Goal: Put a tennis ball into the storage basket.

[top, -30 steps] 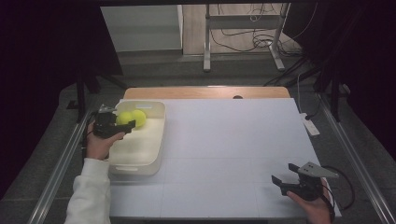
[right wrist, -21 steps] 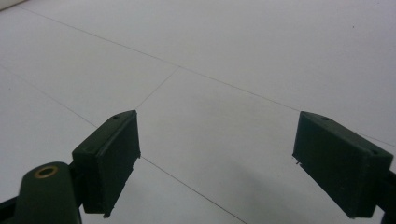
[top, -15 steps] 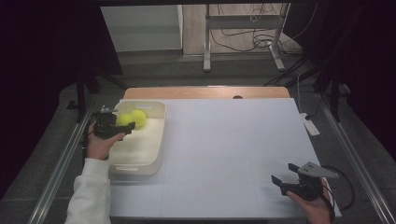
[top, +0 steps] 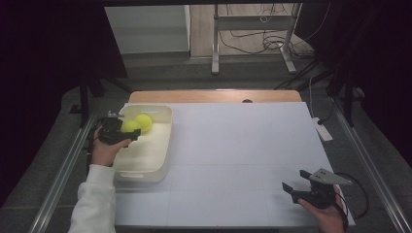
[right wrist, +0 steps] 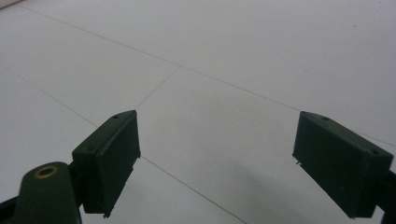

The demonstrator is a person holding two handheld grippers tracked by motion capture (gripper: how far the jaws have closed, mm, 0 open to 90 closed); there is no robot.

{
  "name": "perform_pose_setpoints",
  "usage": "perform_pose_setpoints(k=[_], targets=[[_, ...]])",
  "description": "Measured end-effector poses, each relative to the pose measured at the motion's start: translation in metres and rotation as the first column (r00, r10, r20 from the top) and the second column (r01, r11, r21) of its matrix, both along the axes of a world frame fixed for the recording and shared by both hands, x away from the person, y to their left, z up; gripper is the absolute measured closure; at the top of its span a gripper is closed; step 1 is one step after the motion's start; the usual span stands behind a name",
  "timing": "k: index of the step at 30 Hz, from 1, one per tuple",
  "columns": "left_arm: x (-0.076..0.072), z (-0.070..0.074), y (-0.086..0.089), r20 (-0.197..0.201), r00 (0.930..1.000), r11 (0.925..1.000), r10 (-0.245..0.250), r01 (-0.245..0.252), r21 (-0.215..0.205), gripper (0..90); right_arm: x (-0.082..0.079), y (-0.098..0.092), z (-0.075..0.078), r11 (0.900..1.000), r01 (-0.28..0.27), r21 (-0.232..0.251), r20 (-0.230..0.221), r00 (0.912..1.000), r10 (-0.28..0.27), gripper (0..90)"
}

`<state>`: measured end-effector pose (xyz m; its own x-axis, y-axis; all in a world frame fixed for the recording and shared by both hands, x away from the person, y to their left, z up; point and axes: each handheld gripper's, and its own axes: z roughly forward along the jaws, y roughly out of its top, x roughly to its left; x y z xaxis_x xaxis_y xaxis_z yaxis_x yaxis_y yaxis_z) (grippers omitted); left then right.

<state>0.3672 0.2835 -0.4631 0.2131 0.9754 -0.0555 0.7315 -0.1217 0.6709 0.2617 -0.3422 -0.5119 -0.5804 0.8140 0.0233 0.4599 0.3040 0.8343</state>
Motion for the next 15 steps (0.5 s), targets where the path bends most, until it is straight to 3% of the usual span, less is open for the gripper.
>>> perform_pose_setpoints(k=[15], targets=[[0.0007, -0.0008, -0.0002, -0.004, 0.9999, 0.9998, 0.014, -0.014, 0.011, 26.4, 0.0001, -0.0001, -0.0001, 1.000, 0.000, -0.001, 0.000, 1.0000, 0.000, 14.9]])
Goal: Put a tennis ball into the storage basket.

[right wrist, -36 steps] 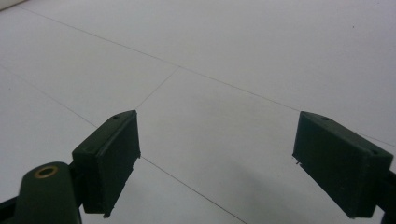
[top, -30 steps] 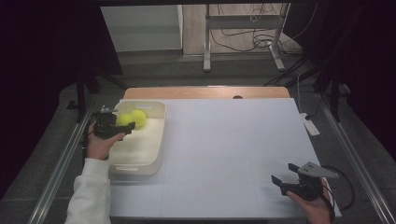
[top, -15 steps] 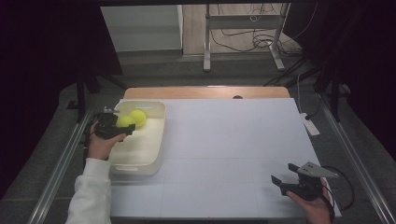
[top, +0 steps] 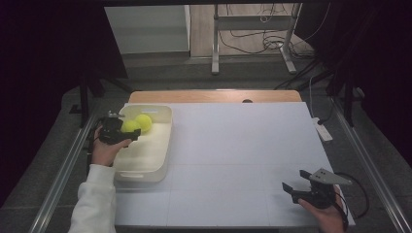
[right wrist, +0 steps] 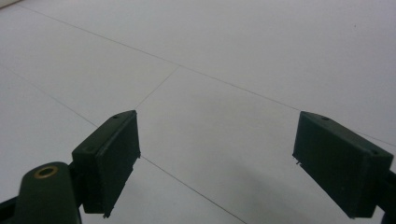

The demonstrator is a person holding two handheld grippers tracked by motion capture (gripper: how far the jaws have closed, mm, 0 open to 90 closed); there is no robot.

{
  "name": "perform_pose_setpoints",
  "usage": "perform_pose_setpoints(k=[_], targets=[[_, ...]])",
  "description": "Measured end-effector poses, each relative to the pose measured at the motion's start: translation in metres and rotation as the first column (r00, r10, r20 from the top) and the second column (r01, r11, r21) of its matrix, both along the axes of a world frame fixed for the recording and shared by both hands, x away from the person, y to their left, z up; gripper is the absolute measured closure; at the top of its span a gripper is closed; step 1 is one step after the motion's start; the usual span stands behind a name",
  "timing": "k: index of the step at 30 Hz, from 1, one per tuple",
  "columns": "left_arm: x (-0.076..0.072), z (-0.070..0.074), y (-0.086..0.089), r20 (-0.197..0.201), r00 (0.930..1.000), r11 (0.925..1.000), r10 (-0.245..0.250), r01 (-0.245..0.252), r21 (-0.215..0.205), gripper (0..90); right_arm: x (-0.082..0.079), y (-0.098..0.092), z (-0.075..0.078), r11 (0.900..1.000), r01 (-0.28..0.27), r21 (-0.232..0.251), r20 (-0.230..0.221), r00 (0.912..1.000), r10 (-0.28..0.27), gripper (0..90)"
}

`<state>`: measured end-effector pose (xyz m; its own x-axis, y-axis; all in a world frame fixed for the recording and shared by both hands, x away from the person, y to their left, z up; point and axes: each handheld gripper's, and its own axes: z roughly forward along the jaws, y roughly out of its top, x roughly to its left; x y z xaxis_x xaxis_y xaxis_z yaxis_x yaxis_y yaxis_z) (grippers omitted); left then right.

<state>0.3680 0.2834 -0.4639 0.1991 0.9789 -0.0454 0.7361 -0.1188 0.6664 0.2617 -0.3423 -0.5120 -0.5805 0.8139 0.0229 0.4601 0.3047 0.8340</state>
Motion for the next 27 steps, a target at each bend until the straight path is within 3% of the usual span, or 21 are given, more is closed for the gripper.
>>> perform_pose_setpoints(k=[10, 27], targets=[[-0.002, 0.009, 0.001, 0.023, 0.9996, 0.9990, 0.019, -0.018, -0.042, 5.1, 0.000, 0.000, 0.000, 1.000, 0.002, -0.001, 0.002, 1.0000, -0.002, 14.7], [-0.007, 0.015, 0.001, 0.080, 0.9968, 0.9957, -0.004, 0.011, -0.092, 5.3, 0.000, 0.000, 0.000, 1.000, 0.000, -0.001, 0.002, 1.0000, 0.000, 14.8]])
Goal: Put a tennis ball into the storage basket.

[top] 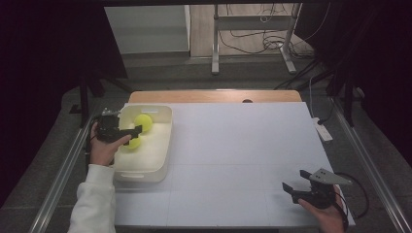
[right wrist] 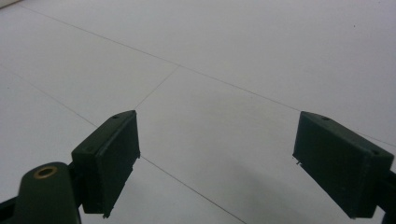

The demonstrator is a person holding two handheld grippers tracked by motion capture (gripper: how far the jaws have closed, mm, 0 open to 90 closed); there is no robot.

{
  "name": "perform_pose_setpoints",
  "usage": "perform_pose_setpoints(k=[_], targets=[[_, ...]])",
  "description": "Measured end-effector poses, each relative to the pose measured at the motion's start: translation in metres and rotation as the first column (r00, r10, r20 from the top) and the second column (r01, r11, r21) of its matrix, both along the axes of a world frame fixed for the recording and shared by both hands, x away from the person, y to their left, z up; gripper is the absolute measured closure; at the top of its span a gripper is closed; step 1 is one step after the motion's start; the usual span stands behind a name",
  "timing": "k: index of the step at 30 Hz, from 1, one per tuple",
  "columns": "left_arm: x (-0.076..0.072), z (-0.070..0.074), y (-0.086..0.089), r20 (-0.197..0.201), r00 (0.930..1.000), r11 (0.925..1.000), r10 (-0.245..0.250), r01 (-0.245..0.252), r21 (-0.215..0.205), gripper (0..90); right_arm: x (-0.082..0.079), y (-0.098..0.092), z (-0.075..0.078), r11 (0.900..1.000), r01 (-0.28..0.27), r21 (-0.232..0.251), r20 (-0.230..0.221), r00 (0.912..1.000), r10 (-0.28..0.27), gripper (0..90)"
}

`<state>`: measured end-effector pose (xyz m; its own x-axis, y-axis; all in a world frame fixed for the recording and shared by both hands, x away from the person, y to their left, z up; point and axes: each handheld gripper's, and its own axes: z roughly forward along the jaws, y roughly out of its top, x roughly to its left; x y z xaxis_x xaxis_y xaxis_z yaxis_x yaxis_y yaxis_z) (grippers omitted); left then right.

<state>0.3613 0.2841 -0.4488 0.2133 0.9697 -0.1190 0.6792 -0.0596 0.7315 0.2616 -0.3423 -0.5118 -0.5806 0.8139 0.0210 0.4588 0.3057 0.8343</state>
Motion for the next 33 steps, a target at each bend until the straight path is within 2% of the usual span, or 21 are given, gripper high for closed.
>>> perform_pose_setpoints(k=[7, 13, 16, 19, 22, 24, 26, 29, 33], targets=[[-0.004, 0.004, -0.004, 0.032, 0.9981, 0.9968, -0.052, 0.054, -0.059, 6.5, 0.000, 0.000, 0.000, 1.000, -0.001, -0.001, -0.001, 1.0000, 0.001, 14.8], [-0.008, 0.007, -0.012, 0.067, 0.9936, 0.9924, -0.092, 0.097, -0.076, 6.7, 0.001, 0.001, 0.000, 1.000, -0.005, 0.000, 0.000, 1.0000, 0.005, 14.8], [-0.012, 0.010, -0.014, 0.087, 0.9892, 0.9863, -0.118, 0.127, -0.106, 6.8, 0.000, 0.000, 0.000, 1.000, -0.004, 0.001, 0.002, 1.0000, 0.004, 14.8], [-0.015, 0.012, -0.016, 0.098, 0.9843, 0.9734, -0.147, 0.161, -0.163, 6.9, 0.000, 0.000, 0.000, 1.000, -0.008, 0.004, 0.003, 1.0000, 0.008, 14.8], [-0.017, 0.013, -0.017, 0.109, 0.9804, 0.9661, -0.164, 0.182, -0.183, 7.2, 0.000, 0.000, 0.000, 1.000, -0.009, 0.004, 0.005, 1.0000, 0.009, 14.8], [-0.020, 0.013, -0.020, 0.111, 0.9781, 0.9640, -0.176, 0.194, -0.182, 7.4, 0.000, 0.000, 0.000, 1.000, -0.005, 0.002, 0.005, 1.0000, 0.005, 14.8], [-0.024, 0.011, -0.024, 0.110, 0.9780, 0.9664, -0.178, 0.194, -0.168, 7.7, 0.000, 0.000, 0.000, 1.000, -0.006, 0.002, 0.005, 1.0000, 0.006, 14.8], [-0.029, 0.010, -0.029, 0.120, 0.9746, 0.9662, -0.189, 0.206, -0.155, 7.2, 0.000, 0.000, 0.000, 1.000, -0.008, 0.005, 0.004, 1.0000, 0.008, 14.8], [-0.037, 0.009, -0.034, 0.137, 0.9659, 0.9629, -0.220, 0.237, -0.129, 7.1, 0.000, 0.000, 0.001, 1.000, -0.006, 0.005, 0.005, 1.0000, 0.006, 14.8]])
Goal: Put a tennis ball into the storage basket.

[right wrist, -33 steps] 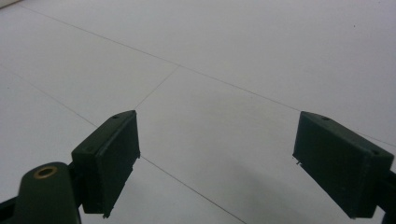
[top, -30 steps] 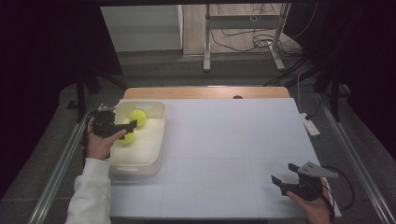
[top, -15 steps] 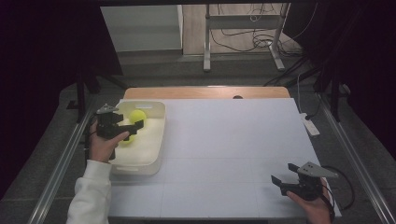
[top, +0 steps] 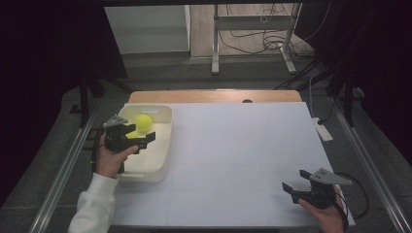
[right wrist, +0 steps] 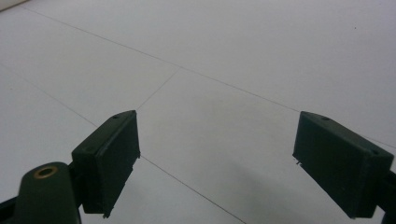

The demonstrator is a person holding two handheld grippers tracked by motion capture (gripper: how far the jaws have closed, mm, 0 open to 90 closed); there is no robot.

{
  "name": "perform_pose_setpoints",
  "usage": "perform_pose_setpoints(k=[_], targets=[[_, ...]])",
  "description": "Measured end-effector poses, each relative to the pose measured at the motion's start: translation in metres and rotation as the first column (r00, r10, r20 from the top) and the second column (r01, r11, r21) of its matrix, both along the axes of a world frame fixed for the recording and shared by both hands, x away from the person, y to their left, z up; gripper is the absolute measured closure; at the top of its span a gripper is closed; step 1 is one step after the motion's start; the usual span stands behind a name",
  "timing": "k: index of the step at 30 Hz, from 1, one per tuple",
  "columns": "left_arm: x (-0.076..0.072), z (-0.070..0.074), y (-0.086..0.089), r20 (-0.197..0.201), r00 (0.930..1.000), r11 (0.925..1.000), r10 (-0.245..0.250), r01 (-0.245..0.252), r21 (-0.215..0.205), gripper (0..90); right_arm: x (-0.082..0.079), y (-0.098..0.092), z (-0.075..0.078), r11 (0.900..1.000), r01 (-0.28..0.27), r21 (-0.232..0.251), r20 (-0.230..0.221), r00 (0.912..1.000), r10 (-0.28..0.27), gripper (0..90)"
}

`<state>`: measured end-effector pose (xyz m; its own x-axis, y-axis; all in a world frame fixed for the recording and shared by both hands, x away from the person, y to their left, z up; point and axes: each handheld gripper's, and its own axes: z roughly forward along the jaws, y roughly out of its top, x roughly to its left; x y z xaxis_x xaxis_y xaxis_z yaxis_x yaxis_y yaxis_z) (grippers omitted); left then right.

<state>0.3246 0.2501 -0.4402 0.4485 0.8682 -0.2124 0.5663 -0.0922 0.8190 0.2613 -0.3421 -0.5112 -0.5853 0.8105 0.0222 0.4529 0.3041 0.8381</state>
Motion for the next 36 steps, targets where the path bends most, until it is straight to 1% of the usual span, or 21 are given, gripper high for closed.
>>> perform_pose_setpoints(k=[5, 9, 12, 15, 16, 21, 26, 27, 29, 33, 36], targets=[[-0.011, -0.001, -0.007, 0.013, 0.9998, 0.9997, -0.017, 0.017, 0.016, 7.2, 0.000, 0.001, 0.000, 1.000, -0.002, -0.001, 0.002, 1.0000, 0.002, 14.8], [-0.020, -0.003, -0.011, 0.013, 0.9994, 0.9991, -0.033, 0.032, 0.028, 7.1, 0.000, 0.000, 0.001, 1.000, -0.002, 0.002, 0.002, 1.0000, 0.002, 14.8], [-0.026, -0.006, -0.013, 0.019, 0.9993, 0.9990, -0.033, 0.033, 0.030, 7.2, -0.001, 0.000, 0.001, 1.000, 0.000, 0.001, 0.002, 1.0000, 0.000, 14.8], [-0.033, -0.009, -0.015, 0.024, 0.9990, 0.9991, -0.039, 0.038, 0.017, 7.2, -0.001, 0.000, 0.001, 1.000, 0.000, 0.004, 0.003, 1.0000, 0.000, 14.8], [-0.033, -0.009, -0.015, 0.024, 0.9990, 0.9991, -0.039, 0.038, 0.017, 7.2, -0.001, 0.000, 0.001, 1.000, 0.000, 0.004, 0.005, 1.0000, 0.000, 14.8], [-0.044, -0.019, -0.018, 0.035, 0.9985, 0.9988, -0.042, 0.041, 0.026, 7.3, -0.001, 0.000, 0.001, 1.000, 0.001, 0.005, 0.006, 1.0000, -0.001, 14.8], [-0.056, -0.031, -0.020, 0.038, 0.9971, 0.9971, -0.066, 0.065, 0.039, 7.6, -0.001, 0.000, 0.001, 1.000, 0.000, 0.005, 0.006, 1.0000, 0.000, 14.8], [-0.056, -0.031, -0.020, 0.038, 0.9971, 0.9971, -0.066, 0.065, 0.039, 7.6, -0.001, 0.000, 0.001, 1.000, 0.000, 0.005, 0.006, 1.0000, 0.000, 14.8], [-0.061, -0.035, -0.022, 0.040, 0.9961, 0.9959, -0.079, 0.077, 0.049, 7.6, -0.001, 0.000, 0.001, 1.000, -0.001, 0.006, 0.006, 1.0000, 0.001, 14.8], [-0.066, -0.039, -0.023, 0.044, 0.9949, 0.9946, -0.090, 0.088, 0.056, 7.7, -0.001, 0.000, 0.001, 1.000, -0.001, 0.005, 0.004, 1.0000, 0.001, 14.8], [-0.070, -0.044, -0.026, 0.040, 0.9940, 0.9929, -0.102, 0.099, 0.066, 7.7, 0.000, 0.000, 0.001, 1.000, -0.001, 0.004, 0.004, 1.0000, 0.001, 14.8]])
